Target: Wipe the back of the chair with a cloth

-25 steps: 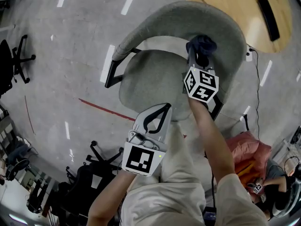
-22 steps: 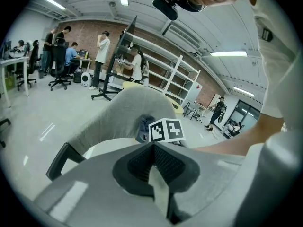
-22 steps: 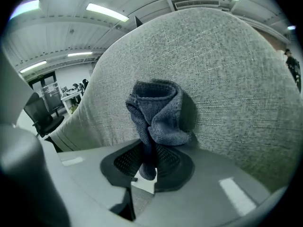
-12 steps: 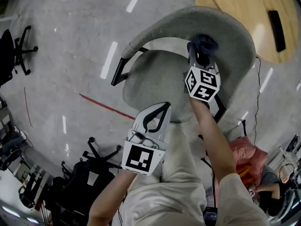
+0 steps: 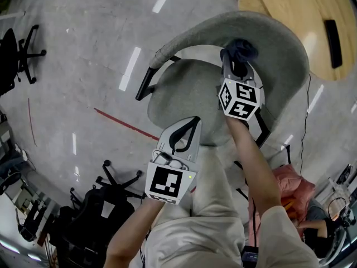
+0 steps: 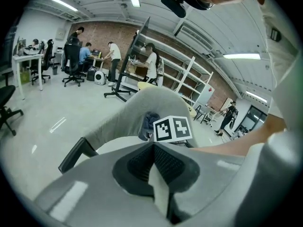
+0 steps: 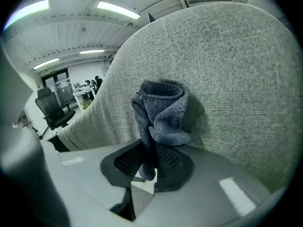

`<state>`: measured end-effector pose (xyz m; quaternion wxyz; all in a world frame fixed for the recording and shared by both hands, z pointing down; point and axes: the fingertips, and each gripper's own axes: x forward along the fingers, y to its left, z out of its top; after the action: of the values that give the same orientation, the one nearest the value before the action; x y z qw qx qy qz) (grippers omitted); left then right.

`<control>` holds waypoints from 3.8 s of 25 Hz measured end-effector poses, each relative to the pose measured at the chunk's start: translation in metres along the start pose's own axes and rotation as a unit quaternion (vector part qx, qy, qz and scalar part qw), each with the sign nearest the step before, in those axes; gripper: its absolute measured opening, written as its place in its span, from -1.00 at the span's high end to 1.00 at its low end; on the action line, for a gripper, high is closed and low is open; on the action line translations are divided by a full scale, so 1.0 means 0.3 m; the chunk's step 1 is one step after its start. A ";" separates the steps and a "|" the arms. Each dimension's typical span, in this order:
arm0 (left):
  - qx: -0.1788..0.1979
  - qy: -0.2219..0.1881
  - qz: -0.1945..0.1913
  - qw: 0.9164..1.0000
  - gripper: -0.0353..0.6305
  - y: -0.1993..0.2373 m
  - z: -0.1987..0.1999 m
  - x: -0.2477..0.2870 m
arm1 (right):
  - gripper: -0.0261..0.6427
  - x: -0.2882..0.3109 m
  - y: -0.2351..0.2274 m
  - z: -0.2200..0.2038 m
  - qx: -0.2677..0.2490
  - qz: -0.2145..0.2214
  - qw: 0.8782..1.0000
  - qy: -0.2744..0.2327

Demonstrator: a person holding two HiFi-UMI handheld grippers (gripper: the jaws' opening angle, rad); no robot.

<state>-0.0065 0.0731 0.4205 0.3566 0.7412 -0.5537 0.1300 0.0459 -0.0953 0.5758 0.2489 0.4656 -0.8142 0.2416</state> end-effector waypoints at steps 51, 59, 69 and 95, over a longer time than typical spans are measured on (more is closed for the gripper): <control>-0.069 0.018 0.034 0.997 0.89 0.076 -0.141 -0.123 | 0.69 -0.092 0.760 -0.199 -0.190 0.359 0.912 0.059; -0.045 0.014 0.022 0.999 0.89 0.052 -0.154 -0.207 | 0.69 -0.166 0.661 -0.167 -0.136 0.301 0.943 0.035; -0.015 0.025 -0.006 1.000 0.89 -0.015 -0.214 -0.313 | 0.69 -0.350 0.451 -0.088 -0.050 0.209 0.977 -0.016; 0.058 0.043 -0.085 0.994 0.89 -0.230 -0.204 -0.271 | 0.69 -0.692 -0.071 -0.133 0.117 -0.022 0.989 -0.089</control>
<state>0.0403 0.1827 0.3896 0.3462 0.7988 -0.4644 0.1625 0.1636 0.0524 0.4788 0.1247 0.5291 -0.7887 0.2872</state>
